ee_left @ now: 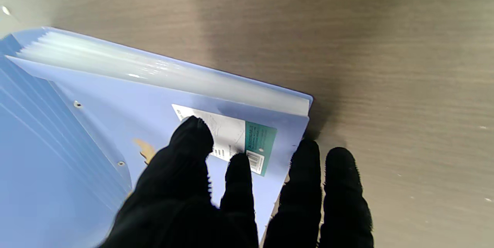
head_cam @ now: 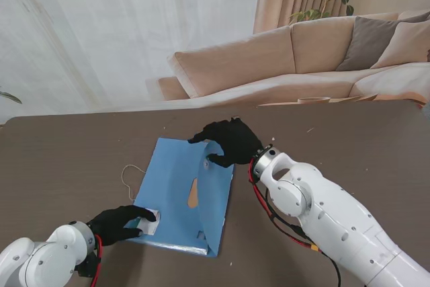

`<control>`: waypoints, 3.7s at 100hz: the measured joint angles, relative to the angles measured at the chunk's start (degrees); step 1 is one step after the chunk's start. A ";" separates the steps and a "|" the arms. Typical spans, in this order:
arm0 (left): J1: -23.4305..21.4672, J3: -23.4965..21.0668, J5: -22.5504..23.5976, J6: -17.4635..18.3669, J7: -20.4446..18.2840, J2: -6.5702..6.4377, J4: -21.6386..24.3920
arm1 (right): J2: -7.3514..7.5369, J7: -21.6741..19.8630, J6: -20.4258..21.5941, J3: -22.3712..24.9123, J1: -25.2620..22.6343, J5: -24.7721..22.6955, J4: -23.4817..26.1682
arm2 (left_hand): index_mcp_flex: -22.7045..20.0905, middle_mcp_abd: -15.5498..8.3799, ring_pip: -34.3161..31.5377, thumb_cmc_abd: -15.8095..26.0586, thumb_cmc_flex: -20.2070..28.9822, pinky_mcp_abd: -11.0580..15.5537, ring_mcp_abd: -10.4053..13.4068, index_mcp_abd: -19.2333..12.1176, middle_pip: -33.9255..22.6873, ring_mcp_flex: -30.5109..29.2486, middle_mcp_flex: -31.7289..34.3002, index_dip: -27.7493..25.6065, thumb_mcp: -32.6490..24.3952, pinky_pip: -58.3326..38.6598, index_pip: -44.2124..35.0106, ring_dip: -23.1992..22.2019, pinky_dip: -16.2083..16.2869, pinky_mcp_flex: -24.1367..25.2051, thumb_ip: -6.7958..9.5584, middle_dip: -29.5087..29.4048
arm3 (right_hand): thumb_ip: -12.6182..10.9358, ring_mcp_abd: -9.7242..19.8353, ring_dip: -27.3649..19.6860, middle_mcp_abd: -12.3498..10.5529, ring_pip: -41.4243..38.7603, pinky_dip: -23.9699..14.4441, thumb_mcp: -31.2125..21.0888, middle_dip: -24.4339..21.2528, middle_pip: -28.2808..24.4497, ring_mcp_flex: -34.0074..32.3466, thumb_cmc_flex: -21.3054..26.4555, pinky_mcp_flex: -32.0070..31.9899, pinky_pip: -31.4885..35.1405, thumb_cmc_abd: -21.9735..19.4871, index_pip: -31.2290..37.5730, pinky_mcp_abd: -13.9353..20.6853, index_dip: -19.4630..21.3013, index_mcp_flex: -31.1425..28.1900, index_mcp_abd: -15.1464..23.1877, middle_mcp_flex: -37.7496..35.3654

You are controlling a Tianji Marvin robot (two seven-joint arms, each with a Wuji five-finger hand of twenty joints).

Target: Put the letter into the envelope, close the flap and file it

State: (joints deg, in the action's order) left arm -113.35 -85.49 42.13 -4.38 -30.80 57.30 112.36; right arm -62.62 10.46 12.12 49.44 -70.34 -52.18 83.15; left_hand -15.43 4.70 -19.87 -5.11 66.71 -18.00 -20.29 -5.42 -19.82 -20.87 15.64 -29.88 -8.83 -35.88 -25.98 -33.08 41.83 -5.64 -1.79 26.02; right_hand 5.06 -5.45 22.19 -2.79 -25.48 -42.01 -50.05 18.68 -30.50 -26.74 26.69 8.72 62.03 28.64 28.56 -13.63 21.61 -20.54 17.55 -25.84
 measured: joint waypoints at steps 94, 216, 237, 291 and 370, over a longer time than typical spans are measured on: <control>-1.01 5.13 -1.28 -0.51 -1.92 -0.59 3.93 | -1.35 -4.31 -17.63 -3.37 -10.01 14.10 3.87 | -0.01 -0.05 1.54 0.00 0.00 0.24 -0.06 0.03 0.00 3.29 -0.78 -0.20 0.00 1.33 0.00 -0.12 -0.77 4.63 0.00 0.00 | -0.86 -4.67 9.76 6.41 -19.88 -6.71 6.05 12.69 -17.01 -15.78 -5.36 16.85 18.99 -1.36 17.55 -2.31 20.78 -12.65 -15.50 -13.61; 10.62 21.01 17.56 -6.00 14.59 1.15 -5.34 | -2.48 -5.76 -16.22 -3.24 -10.15 12.52 4.84 | -7.53 -5.89 13.94 -0.02 1.45 12.67 17.05 -3.51 11.99 17.97 -6.62 10.24 1.53 22.92 7.32 -1.50 6.62 10.67 0.00 8.11 | -2.48 -4.58 6.02 6.37 -9.59 -4.66 2.25 3.54 -4.73 -11.16 0.88 10.14 15.07 -1.96 4.96 -2.82 4.50 -13.57 -9.55 -13.90; 10.50 20.82 17.60 -5.81 14.70 1.23 -5.43 | -1.37 -5.93 -24.41 0.04 -14.00 7.01 10.33 | -7.53 -5.89 13.95 -0.02 2.27 12.68 17.06 -3.71 11.99 17.97 -6.62 10.30 1.48 23.12 7.67 -1.46 6.55 10.64 0.00 8.14 | -2.56 -5.87 3.38 5.02 -4.24 -3.55 4.79 1.74 0.35 -2.82 0.91 3.86 9.90 -2.08 -0.06 -3.11 0.60 -8.17 -5.18 -3.65; 10.20 19.71 15.61 -5.00 14.85 1.36 -5.64 | 1.10 -15.53 -27.36 -6.86 -7.20 5.38 3.94 | -8.69 -5.89 13.95 -0.02 3.00 12.68 17.07 -3.09 12.00 17.97 -6.62 10.42 2.33 23.13 7.79 -1.46 5.91 10.63 0.00 8.14 | -3.07 -11.65 4.39 -0.92 -2.43 -6.97 11.85 2.36 -1.46 2.01 0.02 1.84 8.76 -4.44 -0.84 -2.84 7.31 2.19 -0.81 13.92; 16.36 10.04 19.58 -8.96 16.32 2.46 -12.05 | 1.31 -16.13 -26.27 -7.13 -6.80 5.30 3.72 | -6.07 -3.23 13.28 -0.02 -2.39 9.55 14.14 2.68 4.16 17.87 -5.88 8.10 5.33 20.96 7.11 -6.34 11.08 10.24 0.00 6.13 | -3.07 -11.90 4.86 -1.47 -2.25 -8.07 10.35 2.65 0.24 2.01 0.06 1.53 8.76 -4.39 0.59 -2.78 8.85 -0.52 -0.59 13.78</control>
State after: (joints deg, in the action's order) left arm -96.99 -75.45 61.71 -13.35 -14.48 59.76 100.31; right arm -61.31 -5.67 -14.15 42.31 -77.15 -46.87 86.87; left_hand -21.50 1.47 -6.59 -5.13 64.31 -8.45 -6.15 -2.75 -15.66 -3.01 9.76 -21.78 -3.50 -14.92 -18.87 -39.42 52.91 4.60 -1.79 32.15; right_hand 1.99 -17.35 27.06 -4.26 -27.72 -50.08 -39.70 21.33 -30.26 -24.73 26.75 10.25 70.80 24.25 29.15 -16.41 30.46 -21.06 16.95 -12.06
